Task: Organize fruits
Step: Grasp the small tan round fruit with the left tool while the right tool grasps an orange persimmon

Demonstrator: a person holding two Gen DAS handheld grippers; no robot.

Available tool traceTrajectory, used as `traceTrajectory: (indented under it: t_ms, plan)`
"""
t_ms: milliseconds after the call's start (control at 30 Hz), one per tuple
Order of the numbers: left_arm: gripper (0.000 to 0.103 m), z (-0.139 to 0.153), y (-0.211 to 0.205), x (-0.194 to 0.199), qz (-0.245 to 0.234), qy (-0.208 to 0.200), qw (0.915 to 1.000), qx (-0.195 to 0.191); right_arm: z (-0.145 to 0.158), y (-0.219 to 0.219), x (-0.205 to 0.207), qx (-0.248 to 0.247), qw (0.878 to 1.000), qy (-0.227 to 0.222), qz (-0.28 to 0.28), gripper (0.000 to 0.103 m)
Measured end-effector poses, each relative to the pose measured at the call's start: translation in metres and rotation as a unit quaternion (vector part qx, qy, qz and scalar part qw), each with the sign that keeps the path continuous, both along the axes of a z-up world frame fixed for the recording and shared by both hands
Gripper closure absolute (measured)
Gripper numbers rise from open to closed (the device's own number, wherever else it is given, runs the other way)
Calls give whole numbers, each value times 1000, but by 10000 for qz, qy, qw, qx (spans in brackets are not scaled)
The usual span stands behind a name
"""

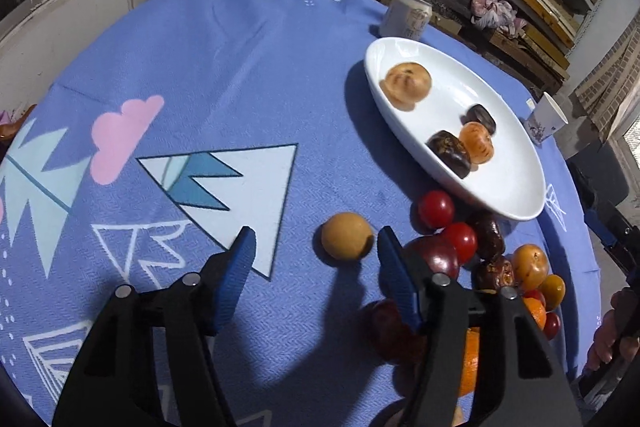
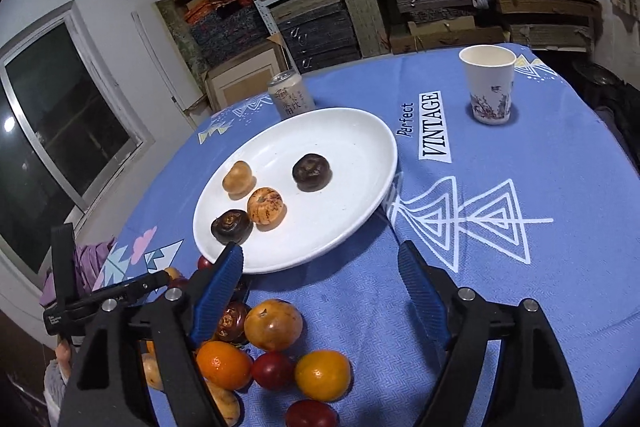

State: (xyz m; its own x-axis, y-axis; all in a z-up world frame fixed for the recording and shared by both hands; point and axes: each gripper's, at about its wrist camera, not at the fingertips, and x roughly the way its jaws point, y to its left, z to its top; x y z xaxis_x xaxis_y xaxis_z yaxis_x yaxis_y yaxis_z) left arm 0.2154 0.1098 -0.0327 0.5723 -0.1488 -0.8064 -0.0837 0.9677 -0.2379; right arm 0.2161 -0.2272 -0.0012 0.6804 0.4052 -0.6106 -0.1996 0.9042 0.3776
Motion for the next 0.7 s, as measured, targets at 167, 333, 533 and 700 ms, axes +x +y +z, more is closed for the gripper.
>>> traceTrajectory:
  t_ms: [167,333,533,700]
  plan:
    - [42,0,-13,5,-142,3,9999,45,-5,6,1,-111,9999,115,30,19]
    - [71,-5,-16,12,-272,146,9995,-54,-9,11,1,-58,9995,233,193,17]
    - [72,-5,-18,14,-287,148,9994,-127,-11,8,1,439,9977,369,366,14]
    - [74,-6,-15,13,-249,126,9995,-134,-13,26,-1,139,9962,479,713,14]
